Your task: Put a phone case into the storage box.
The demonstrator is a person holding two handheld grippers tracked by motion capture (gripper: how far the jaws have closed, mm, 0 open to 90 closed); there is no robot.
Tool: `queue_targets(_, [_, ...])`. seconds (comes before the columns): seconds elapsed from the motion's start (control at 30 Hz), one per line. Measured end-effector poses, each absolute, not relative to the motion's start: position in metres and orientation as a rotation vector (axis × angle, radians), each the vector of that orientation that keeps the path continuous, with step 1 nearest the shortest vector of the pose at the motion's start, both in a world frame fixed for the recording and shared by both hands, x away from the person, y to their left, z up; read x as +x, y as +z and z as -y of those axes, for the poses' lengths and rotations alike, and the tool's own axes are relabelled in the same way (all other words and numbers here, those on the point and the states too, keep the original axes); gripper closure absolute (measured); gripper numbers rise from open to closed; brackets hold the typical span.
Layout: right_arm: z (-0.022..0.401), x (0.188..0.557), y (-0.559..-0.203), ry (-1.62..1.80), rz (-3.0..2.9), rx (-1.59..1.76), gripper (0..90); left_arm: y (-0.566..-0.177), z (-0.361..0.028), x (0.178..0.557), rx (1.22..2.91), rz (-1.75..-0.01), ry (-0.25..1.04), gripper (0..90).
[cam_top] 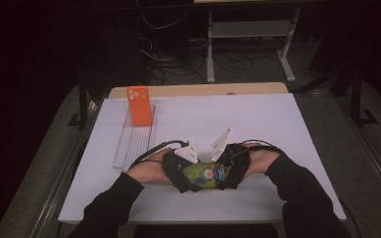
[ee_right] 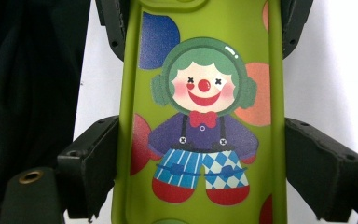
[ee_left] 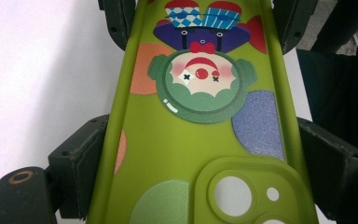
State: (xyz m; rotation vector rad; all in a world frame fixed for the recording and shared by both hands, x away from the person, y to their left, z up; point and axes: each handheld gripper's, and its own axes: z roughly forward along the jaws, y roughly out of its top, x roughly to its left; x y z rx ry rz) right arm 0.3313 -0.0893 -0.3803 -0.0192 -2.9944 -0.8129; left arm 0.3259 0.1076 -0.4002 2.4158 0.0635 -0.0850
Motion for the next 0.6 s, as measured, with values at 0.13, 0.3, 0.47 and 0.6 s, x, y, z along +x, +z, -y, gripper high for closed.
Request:
queue_targets(0.13, [0.0890, 0.3308, -0.3806, -0.808, 2.993, -0.009, 15.1, -0.4003, -0.1074, 0.3261, 2.423, -0.064, -0.103, 14.5])
queue_targets(0.3, [0.0888, 0.3304, -0.3810, -0.811, 2.997, -0.001, 14.9, -0.3992, -0.1072, 0.3256, 2.427, -0.058, -0.089, 15.4])
queue_targets(0.47, [0.0895, 0.3316, -0.3804, -0.839, 3.007, -0.027, 13.5, -0.3971, -0.1078, 0.3262, 2.411, -0.089, -0.071, 15.7])
queue_targets(0.6, [0.0958, 0.3347, -0.3774, -0.874, 3.015, -0.099, 7.0, -0.3952, -0.1110, 0.3292, 2.407, -0.117, -0.057, 15.8])
